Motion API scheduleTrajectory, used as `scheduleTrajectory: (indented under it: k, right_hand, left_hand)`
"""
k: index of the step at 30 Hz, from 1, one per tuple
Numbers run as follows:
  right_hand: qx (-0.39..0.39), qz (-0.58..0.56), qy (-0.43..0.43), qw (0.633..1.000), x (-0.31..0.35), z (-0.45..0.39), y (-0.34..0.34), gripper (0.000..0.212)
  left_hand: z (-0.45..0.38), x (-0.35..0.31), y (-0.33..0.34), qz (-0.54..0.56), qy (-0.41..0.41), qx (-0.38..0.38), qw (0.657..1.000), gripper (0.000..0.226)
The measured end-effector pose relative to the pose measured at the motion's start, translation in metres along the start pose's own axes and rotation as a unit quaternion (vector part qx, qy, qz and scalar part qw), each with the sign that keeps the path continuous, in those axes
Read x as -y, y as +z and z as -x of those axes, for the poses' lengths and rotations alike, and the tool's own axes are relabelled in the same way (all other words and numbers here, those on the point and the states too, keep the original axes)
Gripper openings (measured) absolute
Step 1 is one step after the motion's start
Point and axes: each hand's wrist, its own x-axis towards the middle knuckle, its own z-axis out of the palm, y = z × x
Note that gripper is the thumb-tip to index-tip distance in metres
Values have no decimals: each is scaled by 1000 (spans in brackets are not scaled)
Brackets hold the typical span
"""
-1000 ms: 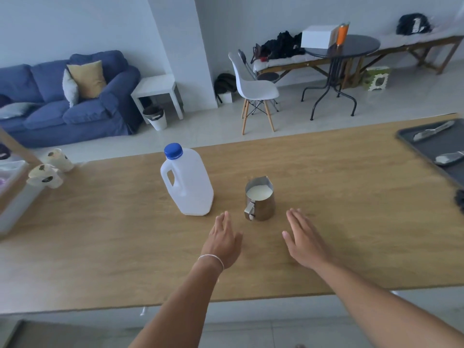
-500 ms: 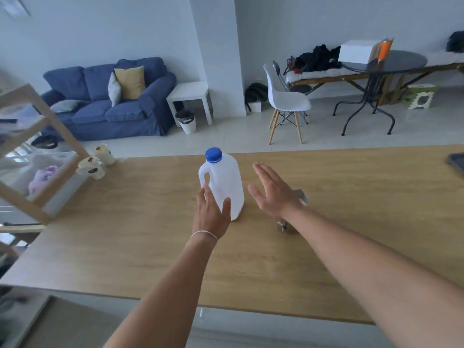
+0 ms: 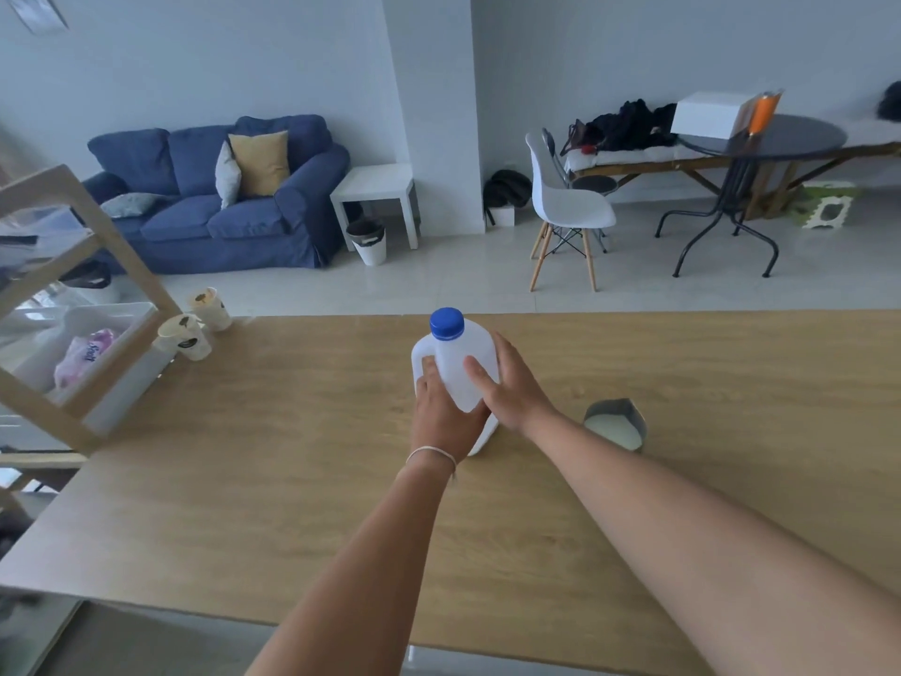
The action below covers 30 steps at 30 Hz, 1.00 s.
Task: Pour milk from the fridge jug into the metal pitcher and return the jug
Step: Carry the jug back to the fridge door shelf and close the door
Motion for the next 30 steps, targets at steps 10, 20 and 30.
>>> scheduleTrajectory:
  k: [10, 20, 30]
  right_hand:
    - [-36, -13, 53, 998, -6, 17, -5, 70]
    - [76, 3, 23, 997, 13, 50, 11, 63]
    - [209, -1, -49, 977, 69, 82, 89, 62]
  left_hand:
    - [10, 8, 0, 81, -30, -24, 996, 46]
    - [55, 30, -34, 97, -38, 3, 995, 43]
    - [123, 52, -131, 9, -63, -110, 992, 47]
